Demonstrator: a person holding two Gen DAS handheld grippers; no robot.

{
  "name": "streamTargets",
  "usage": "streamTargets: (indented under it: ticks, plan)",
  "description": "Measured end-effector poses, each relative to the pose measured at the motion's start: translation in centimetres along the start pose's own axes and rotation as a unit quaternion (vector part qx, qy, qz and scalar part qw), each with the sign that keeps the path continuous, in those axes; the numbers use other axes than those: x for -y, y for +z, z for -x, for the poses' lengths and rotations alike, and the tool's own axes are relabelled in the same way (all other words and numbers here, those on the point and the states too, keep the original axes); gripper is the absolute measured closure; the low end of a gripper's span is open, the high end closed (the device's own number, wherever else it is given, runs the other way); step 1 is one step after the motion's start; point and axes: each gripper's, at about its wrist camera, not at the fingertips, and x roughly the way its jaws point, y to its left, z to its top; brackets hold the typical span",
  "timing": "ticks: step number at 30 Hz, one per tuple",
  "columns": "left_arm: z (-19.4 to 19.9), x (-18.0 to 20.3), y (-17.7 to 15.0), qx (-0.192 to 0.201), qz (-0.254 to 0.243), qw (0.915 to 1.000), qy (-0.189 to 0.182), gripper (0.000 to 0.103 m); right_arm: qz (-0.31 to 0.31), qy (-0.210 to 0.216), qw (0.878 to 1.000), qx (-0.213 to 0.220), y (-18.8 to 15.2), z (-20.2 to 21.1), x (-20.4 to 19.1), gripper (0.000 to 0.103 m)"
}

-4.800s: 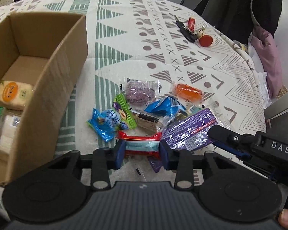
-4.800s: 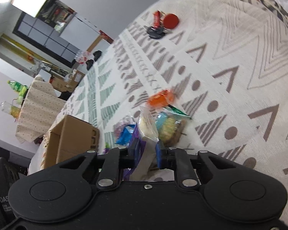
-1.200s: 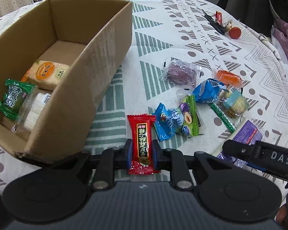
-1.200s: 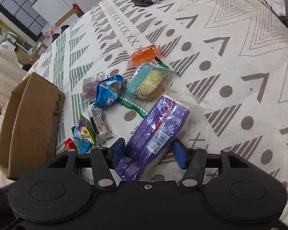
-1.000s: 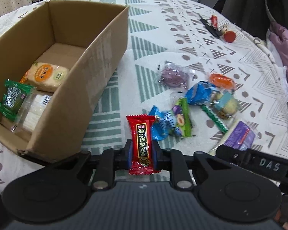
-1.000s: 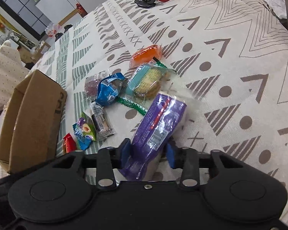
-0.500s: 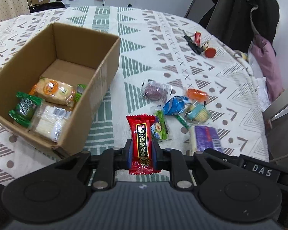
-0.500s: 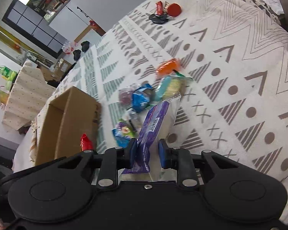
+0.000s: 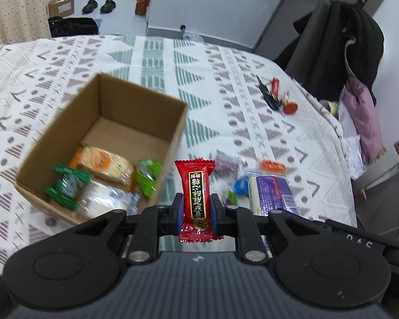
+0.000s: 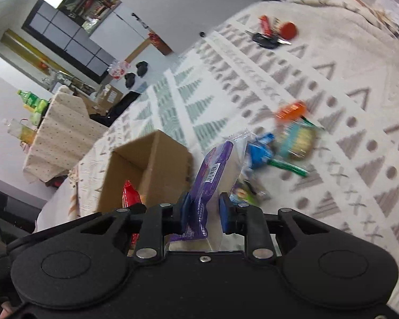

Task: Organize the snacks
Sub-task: 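Carry the red bar and purple-white pack over the box and open both tools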

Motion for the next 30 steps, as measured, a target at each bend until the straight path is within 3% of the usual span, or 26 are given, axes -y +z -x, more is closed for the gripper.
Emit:
streamTargets:
  ticks: [15, 19, 24, 27, 28, 29, 30]
  plan:
    - [2.7, -6.6, 6.4, 0.032, 0.035, 0.9989, 0.004, 0.084, 0.048, 0.035, 0.998, -0.008, 2.7, -3.4, -8.7, 0.08]
    - [3.0, -7.4, 7.7, 0.039, 0.029, 0.9984, 0.031, 0.08, 0.056, 0.04, 0.998, -0.011, 3.0, -4.3, -10.4, 0.08]
    - [3.7, -9.0, 9.0, 0.033, 0.041, 0.9982, 0.028, 0.071, 0.059, 0.047, 0.997, -0.015, 3.1, -5.2, -12.0, 0.08]
    - [4.2, -9.7, 9.3, 0.036, 0.042, 0.9978, 0.037, 0.058, 0.058, 0.05, 0.997, -0.02, 3.3, -5.6, -12.7, 0.07]
    - [4.4, -9.9, 9.4, 0.037, 0.043, 0.9976, 0.039, 0.053, 0.053, 0.043, 0.997, -0.021, 3.4, -5.6, -12.6, 0.056]
    - [4.6, -10.0, 9.4, 0.037, 0.045, 0.9974, 0.042, 0.048, 0.053, 0.04, 0.998, -0.018, 3.4, -5.4, -12.5, 0.049]
    - [4.7, -10.1, 9.5, 0.037, 0.045, 0.9973, 0.045, 0.045, 0.056, 0.038, 0.998, -0.013, 3.3, -5.1, -12.5, 0.049]
